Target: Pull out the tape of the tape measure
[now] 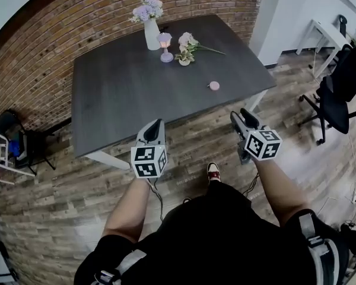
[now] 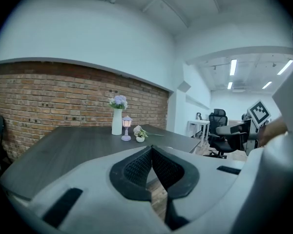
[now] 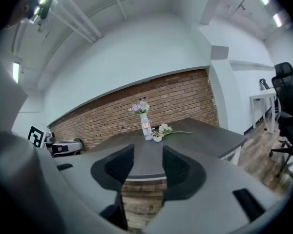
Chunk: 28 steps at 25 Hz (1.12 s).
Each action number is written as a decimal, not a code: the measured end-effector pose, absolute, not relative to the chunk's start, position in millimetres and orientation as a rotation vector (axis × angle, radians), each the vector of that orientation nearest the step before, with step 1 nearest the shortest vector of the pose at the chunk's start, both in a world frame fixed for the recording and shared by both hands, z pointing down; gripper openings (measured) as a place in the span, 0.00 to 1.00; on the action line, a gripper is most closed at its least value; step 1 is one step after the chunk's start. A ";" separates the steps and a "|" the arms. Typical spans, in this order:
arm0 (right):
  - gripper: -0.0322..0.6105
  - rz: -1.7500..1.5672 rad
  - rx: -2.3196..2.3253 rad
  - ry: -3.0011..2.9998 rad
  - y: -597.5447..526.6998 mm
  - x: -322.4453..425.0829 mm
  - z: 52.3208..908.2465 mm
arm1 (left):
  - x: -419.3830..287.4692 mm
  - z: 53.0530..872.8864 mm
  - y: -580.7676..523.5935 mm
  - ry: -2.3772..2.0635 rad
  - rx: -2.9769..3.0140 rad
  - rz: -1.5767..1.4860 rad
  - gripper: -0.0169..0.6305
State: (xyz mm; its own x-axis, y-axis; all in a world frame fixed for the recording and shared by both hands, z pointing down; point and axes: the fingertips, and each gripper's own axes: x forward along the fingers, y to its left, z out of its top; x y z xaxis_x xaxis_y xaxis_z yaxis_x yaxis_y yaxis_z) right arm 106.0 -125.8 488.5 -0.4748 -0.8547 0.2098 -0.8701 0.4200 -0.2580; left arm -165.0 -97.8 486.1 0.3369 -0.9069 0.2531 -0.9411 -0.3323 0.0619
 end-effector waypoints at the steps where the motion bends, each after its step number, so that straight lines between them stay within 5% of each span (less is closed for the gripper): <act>1: 0.33 0.524 1.579 -2.602 -134.1 106.9 493.3 | -162.6 490.0 -105.3 -1.680 2.395 0.260 0.04; 13: 0.35 0.528 1.304 -2.459 -308.3 102.7 586.3 | -141.5 490.5 -228.3 -1.789 2.316 0.332 0.04; 17: 0.43 0.542 1.217 -2.372 -331.4 95.8 627.9 | -134.1 510.0 -243.2 -1.786 2.269 0.393 0.04; 28: 0.46 0.564 1.256 -2.125 -362.2 82.5 673.5 | -171.0 510.8 -312.2 -1.717 2.309 0.482 0.04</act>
